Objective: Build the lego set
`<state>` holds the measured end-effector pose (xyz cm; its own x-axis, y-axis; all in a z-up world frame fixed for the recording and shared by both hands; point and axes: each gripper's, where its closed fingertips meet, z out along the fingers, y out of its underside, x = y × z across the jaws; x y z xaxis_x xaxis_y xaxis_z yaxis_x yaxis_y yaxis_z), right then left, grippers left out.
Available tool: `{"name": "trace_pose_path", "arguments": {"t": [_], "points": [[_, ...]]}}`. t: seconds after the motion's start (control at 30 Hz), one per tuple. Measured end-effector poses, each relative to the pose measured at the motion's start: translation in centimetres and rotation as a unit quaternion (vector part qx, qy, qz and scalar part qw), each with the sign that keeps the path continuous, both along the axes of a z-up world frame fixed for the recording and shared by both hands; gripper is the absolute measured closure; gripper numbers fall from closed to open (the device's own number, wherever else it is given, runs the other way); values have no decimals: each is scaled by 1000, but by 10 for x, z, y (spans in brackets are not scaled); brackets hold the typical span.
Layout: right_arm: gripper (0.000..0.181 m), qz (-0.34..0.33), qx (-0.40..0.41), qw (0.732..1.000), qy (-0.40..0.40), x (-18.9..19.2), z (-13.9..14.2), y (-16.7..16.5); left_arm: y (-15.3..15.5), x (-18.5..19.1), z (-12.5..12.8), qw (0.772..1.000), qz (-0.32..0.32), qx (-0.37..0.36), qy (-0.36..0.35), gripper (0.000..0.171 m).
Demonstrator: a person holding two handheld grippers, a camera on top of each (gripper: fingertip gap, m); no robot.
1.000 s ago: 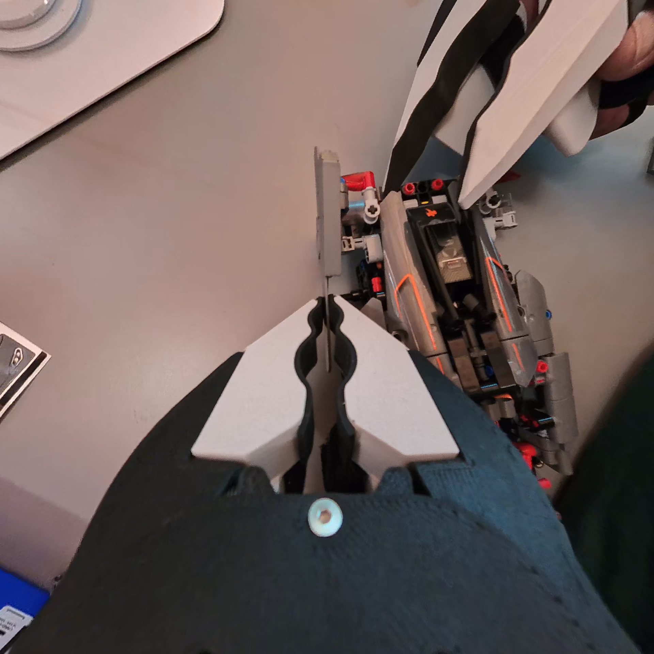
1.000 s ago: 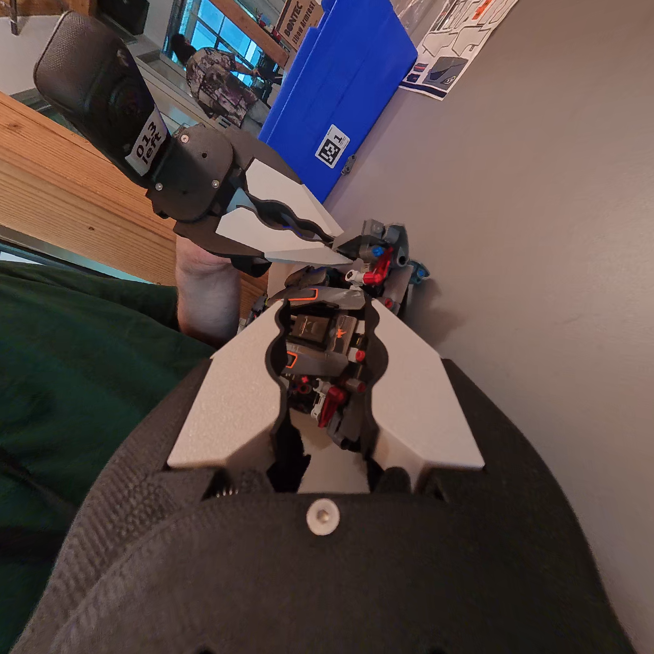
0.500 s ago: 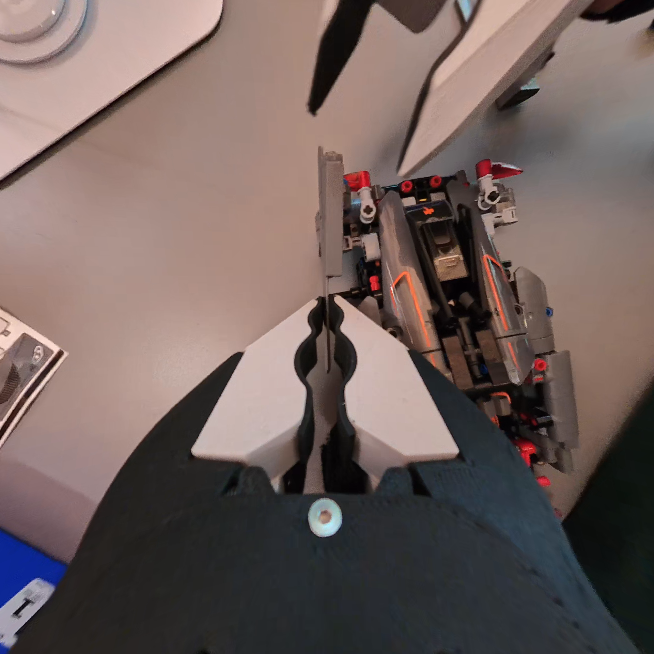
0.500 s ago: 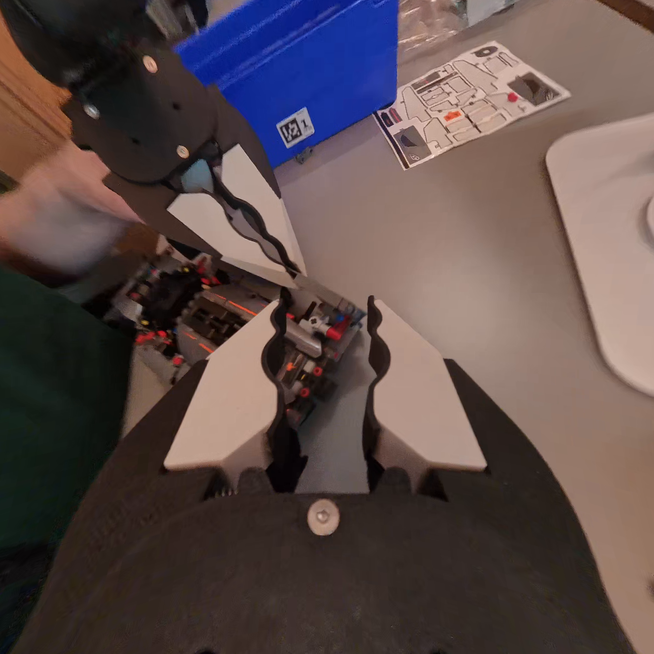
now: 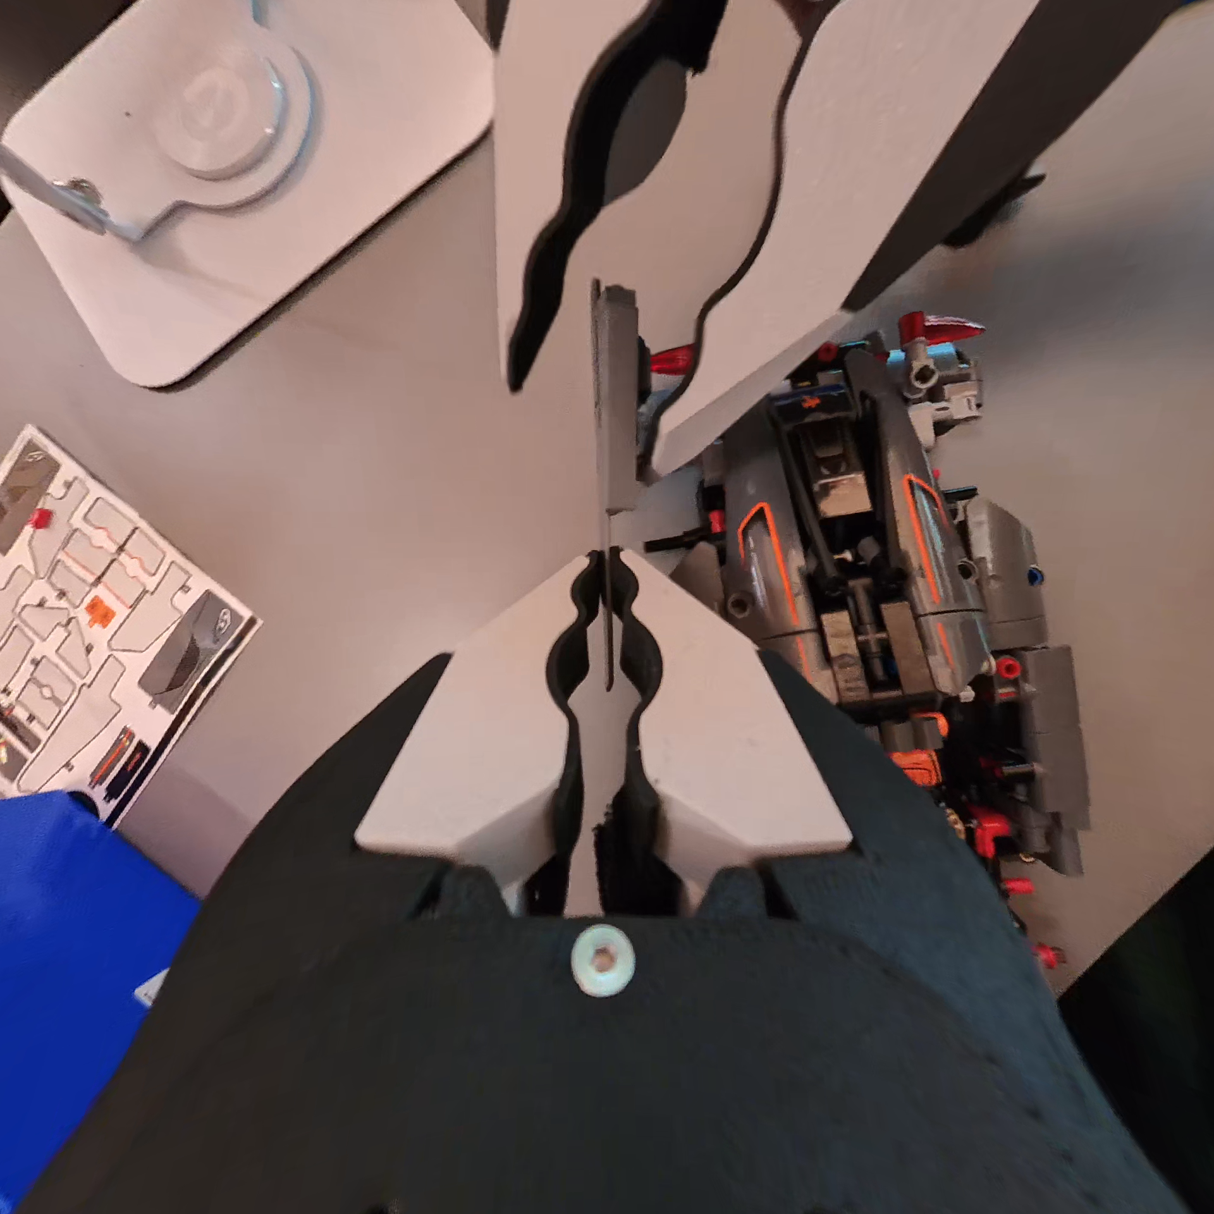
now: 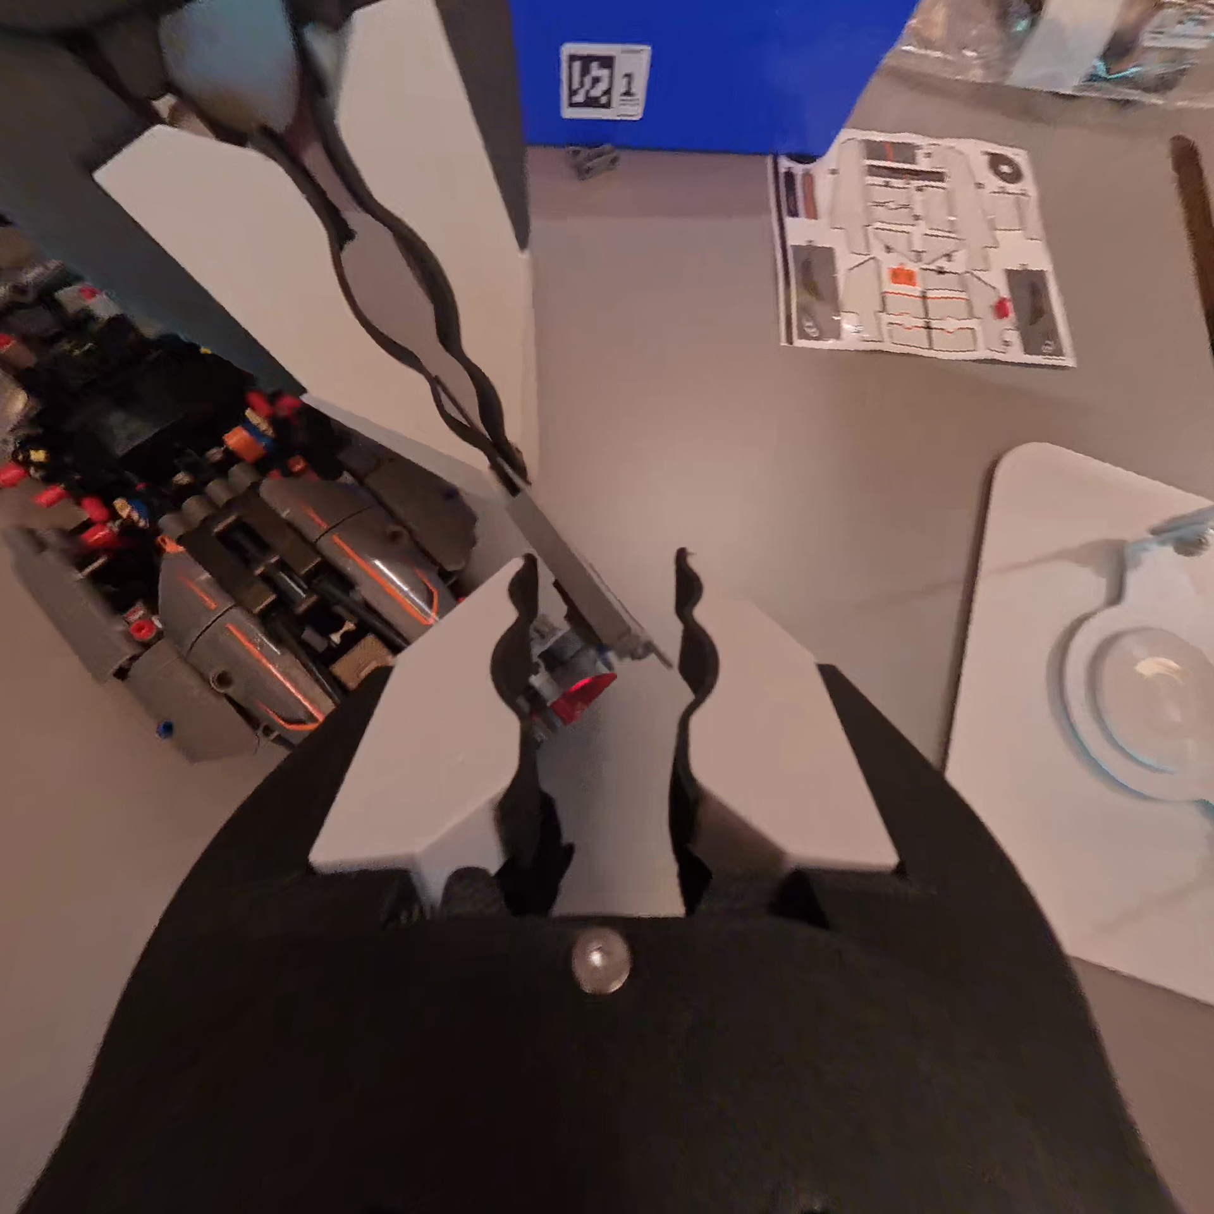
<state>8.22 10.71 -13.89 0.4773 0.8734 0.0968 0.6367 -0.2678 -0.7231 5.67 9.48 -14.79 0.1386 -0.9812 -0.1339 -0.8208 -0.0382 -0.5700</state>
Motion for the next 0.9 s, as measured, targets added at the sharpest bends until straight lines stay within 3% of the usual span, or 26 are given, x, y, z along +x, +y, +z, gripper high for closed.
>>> {"name": "trace_pose_path", "arguments": {"t": [0.17, 0.33, 0.5, 0.6, 0.9], "points": [[129, -73, 25, 997, -17, 22, 25, -13, 10, -28, 0, 999, 35, -18, -21, 171], [135, -128, 4, 991, 24, 27, 42, -77, 11, -52, -8, 995, 70, -62, -43, 171], [134, -172, -72, 981, 55, 10, 18, -138, 7, -56, -19, 994, 76, -72, -35, 171], [137, -179, -127, 973, 66, -8, -5, -158, 5, -54, -26, 995, 73, -69, -18, 171], [139, -237, -194, 950, 67, -30, -44, -167, -8, -44, -41, 995, 47, -92, -6, 171]]}}
